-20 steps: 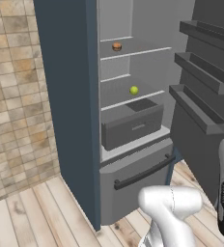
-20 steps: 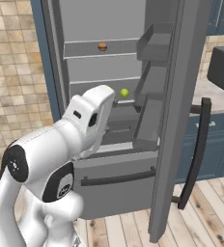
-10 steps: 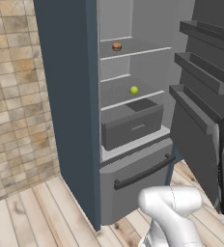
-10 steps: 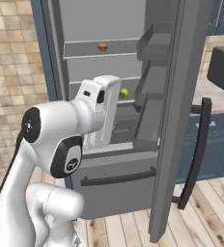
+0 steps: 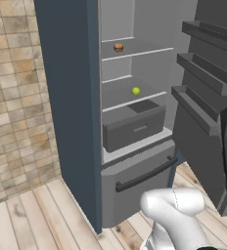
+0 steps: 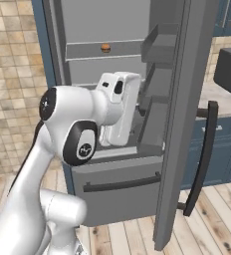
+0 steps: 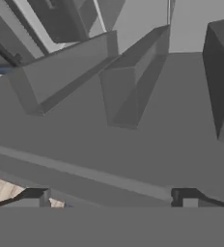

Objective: Retrieve the tangerine and pear from the fridge and place them into the bowl on the dining table.

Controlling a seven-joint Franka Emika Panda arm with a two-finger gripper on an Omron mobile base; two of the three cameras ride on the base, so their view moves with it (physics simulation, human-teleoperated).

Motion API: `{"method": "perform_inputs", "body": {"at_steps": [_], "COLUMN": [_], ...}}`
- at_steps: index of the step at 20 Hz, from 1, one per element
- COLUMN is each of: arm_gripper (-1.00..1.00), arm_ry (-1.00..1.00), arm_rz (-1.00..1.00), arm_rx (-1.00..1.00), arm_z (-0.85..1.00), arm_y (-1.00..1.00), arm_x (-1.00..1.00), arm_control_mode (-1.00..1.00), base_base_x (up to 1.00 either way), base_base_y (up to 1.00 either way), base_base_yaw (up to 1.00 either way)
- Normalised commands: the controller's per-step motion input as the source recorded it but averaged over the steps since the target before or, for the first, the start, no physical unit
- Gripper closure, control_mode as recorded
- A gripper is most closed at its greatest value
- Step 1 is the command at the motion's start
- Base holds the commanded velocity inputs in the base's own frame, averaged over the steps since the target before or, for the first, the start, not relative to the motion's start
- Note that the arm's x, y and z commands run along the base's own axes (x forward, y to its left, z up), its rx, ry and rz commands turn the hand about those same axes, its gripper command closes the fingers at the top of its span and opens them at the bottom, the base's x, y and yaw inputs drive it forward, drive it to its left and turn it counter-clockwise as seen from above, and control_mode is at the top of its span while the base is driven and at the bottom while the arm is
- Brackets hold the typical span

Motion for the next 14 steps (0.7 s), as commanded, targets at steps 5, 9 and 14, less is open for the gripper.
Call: {"method": "perform_inputs", "body": {"at_steps": [5,9,14], "arm_gripper": [-1.00,-1.00,-1.00], "arm_ry": [0.00,0.00,0.00], "arm_rz": [-0.13,-0.07,-0.05], "arm_rx": [-0.01,-0.02,0.00], "arm_z": [-0.17,-0.32,-0.24], "arm_y": [-0.38,-0.15,-0.33], "arm_x": [0.37,0.66,0.49], "arm_control_mode": [-1.00,-1.00,-1.00], "base_base_x": [0.00,0.00,0.00], "base_base_y": [0.00,0.00,0.00], "base_base_yaw": [0.00,0.00,0.00]}}
